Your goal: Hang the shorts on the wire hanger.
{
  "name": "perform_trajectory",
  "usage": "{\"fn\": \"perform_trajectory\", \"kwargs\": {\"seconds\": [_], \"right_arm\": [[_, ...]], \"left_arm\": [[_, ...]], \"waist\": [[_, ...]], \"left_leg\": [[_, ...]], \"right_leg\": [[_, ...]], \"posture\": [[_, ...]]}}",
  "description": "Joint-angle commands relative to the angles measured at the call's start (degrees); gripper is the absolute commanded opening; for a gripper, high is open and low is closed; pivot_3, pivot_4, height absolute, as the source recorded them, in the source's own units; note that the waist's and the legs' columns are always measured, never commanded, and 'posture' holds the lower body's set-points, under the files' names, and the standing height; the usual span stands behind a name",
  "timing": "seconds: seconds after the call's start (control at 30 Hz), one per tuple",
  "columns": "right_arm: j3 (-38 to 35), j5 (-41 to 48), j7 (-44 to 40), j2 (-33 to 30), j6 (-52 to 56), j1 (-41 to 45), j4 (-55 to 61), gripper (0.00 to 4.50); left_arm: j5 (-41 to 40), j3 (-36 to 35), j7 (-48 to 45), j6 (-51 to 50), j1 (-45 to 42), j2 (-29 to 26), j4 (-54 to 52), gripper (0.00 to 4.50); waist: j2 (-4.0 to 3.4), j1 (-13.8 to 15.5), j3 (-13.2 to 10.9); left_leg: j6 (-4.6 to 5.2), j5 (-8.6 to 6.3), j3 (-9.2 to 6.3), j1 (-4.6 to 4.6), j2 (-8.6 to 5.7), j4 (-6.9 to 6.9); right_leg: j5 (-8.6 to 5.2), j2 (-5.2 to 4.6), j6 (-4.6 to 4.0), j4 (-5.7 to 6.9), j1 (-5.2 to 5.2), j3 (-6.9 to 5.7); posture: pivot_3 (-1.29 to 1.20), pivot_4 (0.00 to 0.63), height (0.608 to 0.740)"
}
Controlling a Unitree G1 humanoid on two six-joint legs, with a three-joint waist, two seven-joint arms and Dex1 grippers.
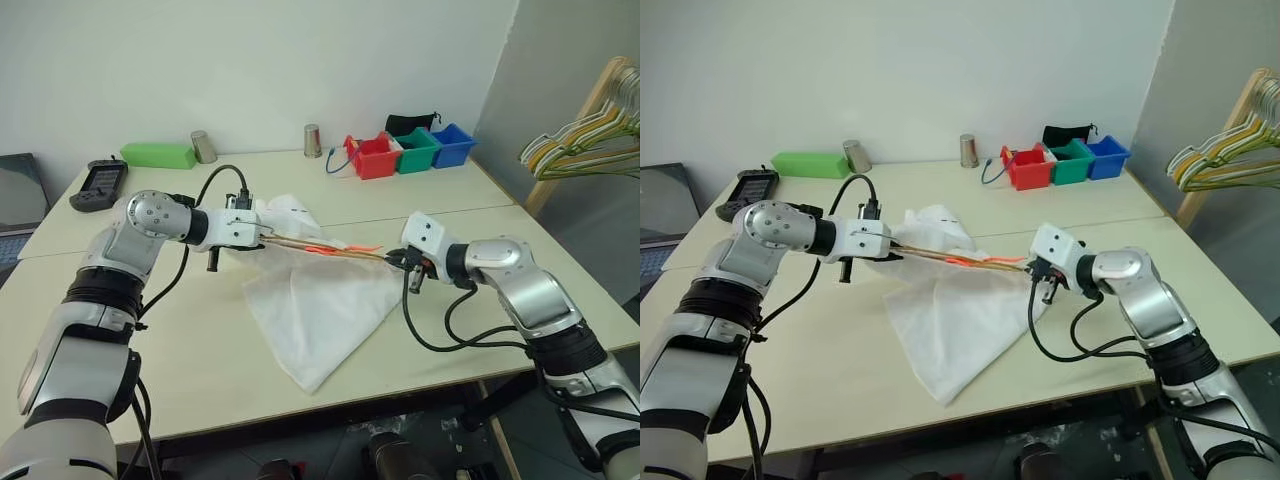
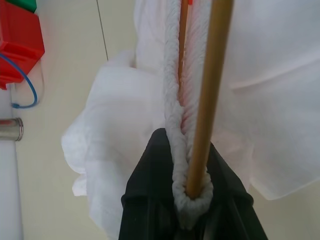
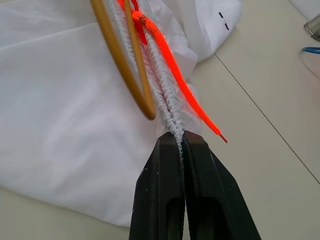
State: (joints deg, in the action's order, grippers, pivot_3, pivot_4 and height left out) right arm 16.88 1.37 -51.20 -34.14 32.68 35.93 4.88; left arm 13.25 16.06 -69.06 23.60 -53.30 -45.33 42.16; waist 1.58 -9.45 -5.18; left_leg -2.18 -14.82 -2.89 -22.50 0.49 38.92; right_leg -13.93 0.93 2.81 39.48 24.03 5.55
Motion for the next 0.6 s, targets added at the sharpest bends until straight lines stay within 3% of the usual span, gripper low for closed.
{"fn": "perform_trajectory", "kwargs": {"seconds": [0.03, 0.6], "right_arm": [[-3.0, 0.3, 0.9, -1.7, 2.0, -0.4, 2.5, 0.03], [-2.4, 3.2, 0.1, -4.2, 7.6, -1.8, 11.1, 0.03]], "left_arm": [[2.8, 0.4, 2.4, 1.3, -2.4, -1.3, 2.3, 0.08], [7.2, 3.2, 5.9, 2.8, -4.5, -1.7, 7.1, 0.08]], "waist": [[0.00, -0.1, 0.0], [0.01, -0.3, 0.0]], "left_leg": [[0.00, 0.00, 0.01, 0.00, 0.00, 0.00], [0.00, 0.00, 0.00, -0.02, 0.01, 0.00]], "right_leg": [[0.00, 0.00, 0.00, 0.00, 0.00, 0.00], [0.00, 0.00, 0.01, -0.04, 0.00, 0.00]], "posture": [[-0.10, 0.000, 0.740], [-0.12, 0.000, 0.740]]}}
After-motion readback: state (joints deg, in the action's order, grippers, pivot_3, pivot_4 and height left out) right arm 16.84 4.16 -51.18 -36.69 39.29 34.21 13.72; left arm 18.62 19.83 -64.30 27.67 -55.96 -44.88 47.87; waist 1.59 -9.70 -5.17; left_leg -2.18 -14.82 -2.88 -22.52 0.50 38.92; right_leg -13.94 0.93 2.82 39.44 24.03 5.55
